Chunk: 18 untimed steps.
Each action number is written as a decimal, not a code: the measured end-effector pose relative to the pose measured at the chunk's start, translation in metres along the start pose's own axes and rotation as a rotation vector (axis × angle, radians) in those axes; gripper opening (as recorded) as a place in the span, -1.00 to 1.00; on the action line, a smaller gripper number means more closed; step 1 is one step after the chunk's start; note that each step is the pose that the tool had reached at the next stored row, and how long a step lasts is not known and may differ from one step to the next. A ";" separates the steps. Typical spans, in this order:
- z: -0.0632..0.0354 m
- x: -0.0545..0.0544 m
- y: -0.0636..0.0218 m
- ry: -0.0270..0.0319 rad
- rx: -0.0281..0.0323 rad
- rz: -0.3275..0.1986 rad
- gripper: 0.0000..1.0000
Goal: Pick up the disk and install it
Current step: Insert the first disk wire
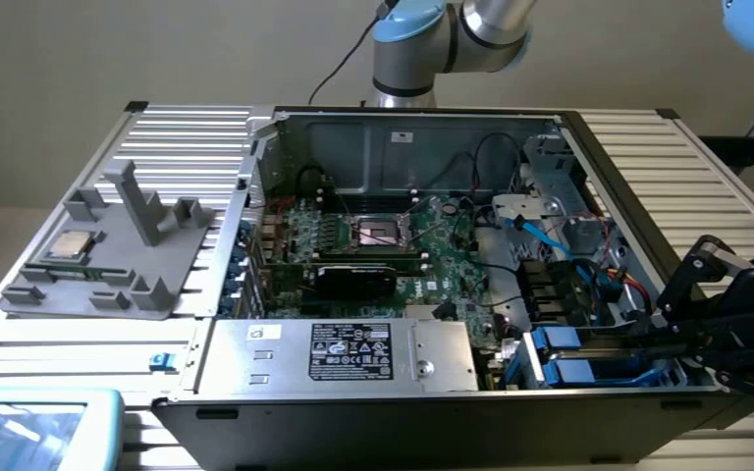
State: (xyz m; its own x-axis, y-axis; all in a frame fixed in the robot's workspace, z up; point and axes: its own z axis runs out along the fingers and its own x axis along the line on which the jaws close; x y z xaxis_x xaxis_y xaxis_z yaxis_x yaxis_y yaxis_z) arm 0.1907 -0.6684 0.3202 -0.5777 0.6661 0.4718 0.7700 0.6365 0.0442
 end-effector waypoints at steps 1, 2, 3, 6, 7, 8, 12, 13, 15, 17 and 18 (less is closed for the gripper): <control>0.0001 0.000 0.0000 0.0024 -0.0019 -0.001 -0.51; 0.0001 0.000 0.0000 0.0041 -0.0034 -0.001 -0.51; 0.0000 0.000 0.0000 0.0054 -0.0046 -0.001 -0.51; 0.0000 0.000 0.0000 0.0069 -0.0065 0.000 -0.51; 0.0000 0.000 0.0000 0.0071 -0.0068 0.000 -0.51; 0.0001 0.000 0.0000 0.0072 -0.0069 0.000 -0.51; 0.0000 0.000 0.0000 0.0070 -0.0072 0.001 -0.51; 0.0000 0.000 0.0000 0.0070 -0.0073 0.001 -0.51; 0.0000 0.000 0.0000 0.0070 -0.0074 0.001 -0.51; 0.0000 0.000 0.0000 0.0071 -0.0075 0.001 -0.51; 0.0000 0.000 0.0000 0.0070 -0.0076 0.001 -0.51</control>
State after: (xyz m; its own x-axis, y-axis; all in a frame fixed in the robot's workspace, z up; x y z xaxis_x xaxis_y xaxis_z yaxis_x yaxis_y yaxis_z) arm 0.1906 -0.6683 0.3202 -0.5747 0.6642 0.4781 0.7729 0.6326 0.0502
